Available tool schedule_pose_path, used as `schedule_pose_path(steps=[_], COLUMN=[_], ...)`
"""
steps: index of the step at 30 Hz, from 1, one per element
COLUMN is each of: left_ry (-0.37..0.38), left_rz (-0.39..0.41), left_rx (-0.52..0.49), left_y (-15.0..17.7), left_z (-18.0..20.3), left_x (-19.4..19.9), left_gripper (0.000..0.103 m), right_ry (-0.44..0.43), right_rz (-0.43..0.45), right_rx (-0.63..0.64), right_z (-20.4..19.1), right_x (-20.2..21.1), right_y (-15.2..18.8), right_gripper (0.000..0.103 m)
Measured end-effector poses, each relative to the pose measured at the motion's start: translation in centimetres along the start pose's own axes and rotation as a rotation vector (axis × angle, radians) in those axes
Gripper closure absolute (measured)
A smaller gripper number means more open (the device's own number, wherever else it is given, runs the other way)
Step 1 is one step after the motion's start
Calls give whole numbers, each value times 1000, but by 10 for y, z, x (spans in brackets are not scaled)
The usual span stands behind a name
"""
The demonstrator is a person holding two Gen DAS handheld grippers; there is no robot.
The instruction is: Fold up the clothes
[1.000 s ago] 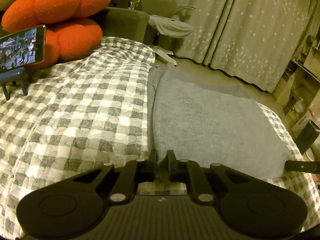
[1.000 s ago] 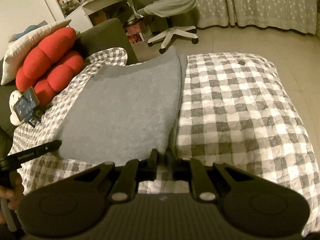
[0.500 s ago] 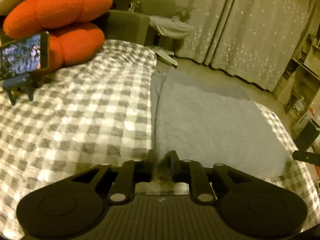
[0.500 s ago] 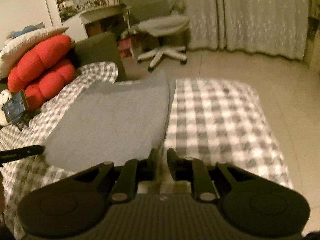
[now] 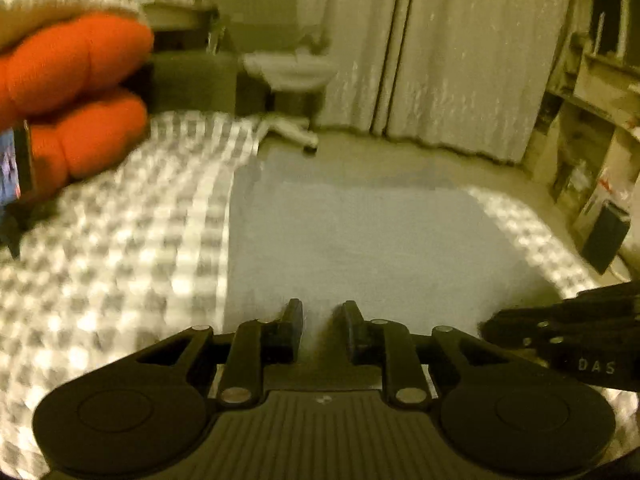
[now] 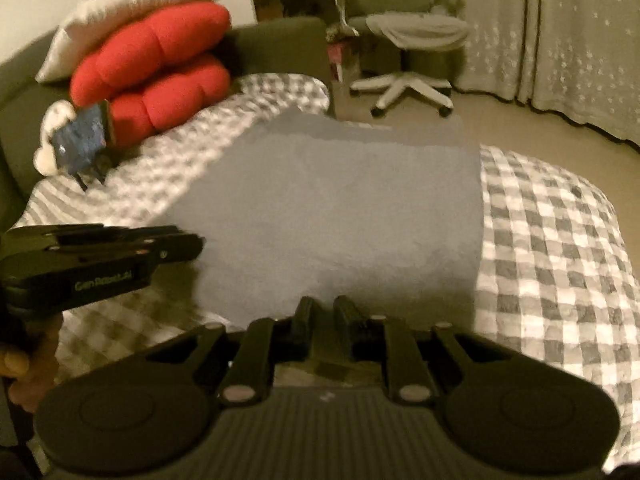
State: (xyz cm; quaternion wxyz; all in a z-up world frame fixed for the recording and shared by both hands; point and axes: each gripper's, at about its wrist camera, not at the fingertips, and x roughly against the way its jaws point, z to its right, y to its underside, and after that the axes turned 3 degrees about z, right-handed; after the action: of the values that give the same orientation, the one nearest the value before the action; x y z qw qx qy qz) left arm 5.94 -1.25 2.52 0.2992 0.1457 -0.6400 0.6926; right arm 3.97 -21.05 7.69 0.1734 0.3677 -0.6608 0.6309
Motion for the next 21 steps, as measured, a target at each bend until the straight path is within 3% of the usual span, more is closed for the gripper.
schedule_pose_path(steps=[2, 13, 21], left_ry=[-8, -11, -14], left_rz=[-12, -36, -41], left_rx=[0, 69, 64], left_y=[3, 6, 7], left_z=[-3, -25, -26], left_x=[-3, 13, 16], left_gripper=[75, 76, 76], right_ry=[6, 38, 70], right_rz=[-12, -22, -13], right_rx=[-15, -131, -174], right_z=[4, 52, 70], right_x=[-3, 21, 32], right_y=[1, 12, 14], right_gripper=[90, 95, 96])
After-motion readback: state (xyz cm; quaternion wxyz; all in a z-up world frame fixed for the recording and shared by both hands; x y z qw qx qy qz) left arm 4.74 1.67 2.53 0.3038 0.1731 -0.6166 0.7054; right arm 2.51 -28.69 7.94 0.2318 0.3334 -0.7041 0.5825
